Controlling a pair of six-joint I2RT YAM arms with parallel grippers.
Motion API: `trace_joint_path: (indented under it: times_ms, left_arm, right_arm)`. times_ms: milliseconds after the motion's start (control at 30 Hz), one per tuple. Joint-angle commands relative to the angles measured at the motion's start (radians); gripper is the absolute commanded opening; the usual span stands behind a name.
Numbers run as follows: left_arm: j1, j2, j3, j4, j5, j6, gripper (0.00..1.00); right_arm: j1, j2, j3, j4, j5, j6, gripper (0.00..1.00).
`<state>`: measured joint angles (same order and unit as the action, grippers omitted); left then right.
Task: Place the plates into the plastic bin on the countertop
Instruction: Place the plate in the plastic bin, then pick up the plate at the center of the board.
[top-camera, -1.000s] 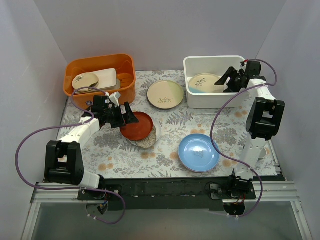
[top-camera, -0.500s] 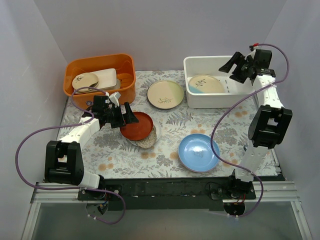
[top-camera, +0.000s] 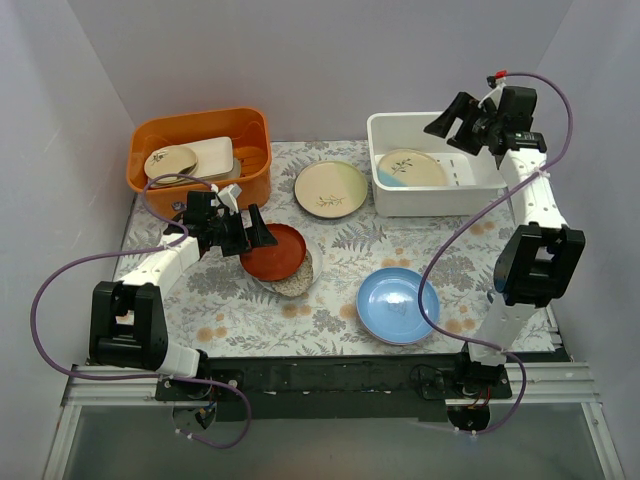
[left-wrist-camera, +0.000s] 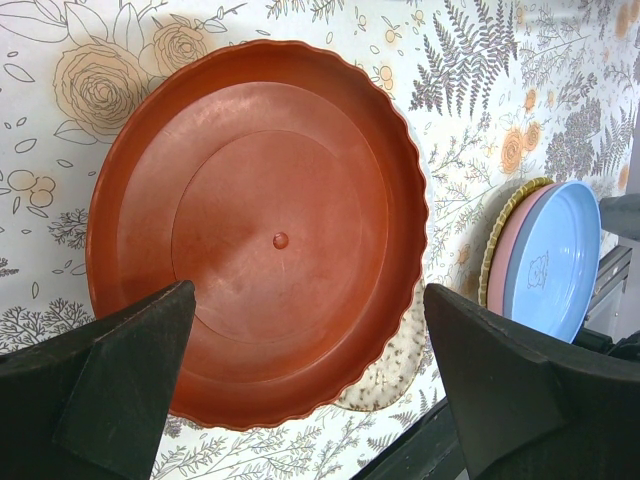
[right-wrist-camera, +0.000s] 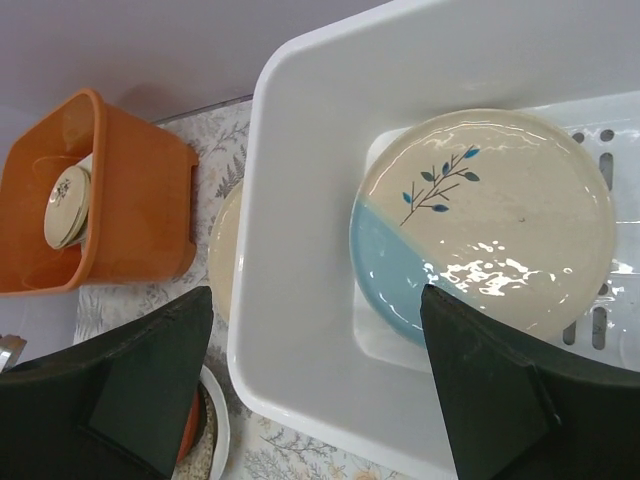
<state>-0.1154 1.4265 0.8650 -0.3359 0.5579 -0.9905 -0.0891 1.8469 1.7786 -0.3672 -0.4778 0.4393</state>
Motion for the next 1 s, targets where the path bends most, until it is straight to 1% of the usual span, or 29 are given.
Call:
trace_joint_path:
  times_ms: [0, 200, 333, 400, 567, 700, 733, 967]
  left_arm:
    - [-0.004, -0.043, 0.012, 0.011, 0.004, 0.018, 0.98]
    - [-0.004, -0.072, 0.012, 0.011, -0.018, 0.023, 0.98]
    - [-0.004, -0.13, 0.003, 0.026, -0.058, 0.024, 0.98]
    - [-0.004, -0.178, -0.003, 0.037, -0.102, 0.027, 0.98]
    - [-0.004, -0.228, -0.023, 0.034, -0.228, 0.033, 0.98]
    - [-0.004, -0.192, -0.008, -0.018, -0.337, 0.039, 0.98]
    - [-0.004, -0.184, -0.006, -0.026, -0.346, 0.041, 0.98]
    - [-0.003, -0.054, 0.023, -0.084, -0.306, 0.044, 0.98]
  right_arm:
    - [0.038, -0.064, 0.025, 0.001, -0.013, -0.027, 0.91]
    - [0.064, -0.078, 0.033, -0.025, -0.01, -0.048, 0.91]
    - [0.08, -0.093, 0.021, -0.038, -0.004, -0.062, 0.91]
    - [0.084, -0.1, -0.002, -0.036, -0.004, -0.063, 0.91]
    - [0.088, -0.112, -0.027, -0.035, -0.007, -0.07, 0.91]
    - [0.088, -0.115, -0.038, -0.03, -0.013, -0.071, 0.91]
    - [0.088, -0.112, -0.033, -0.033, -0.015, -0.073, 0.91]
    - [0.088, -0.117, -0.037, -0.044, -0.01, -0.085, 0.91]
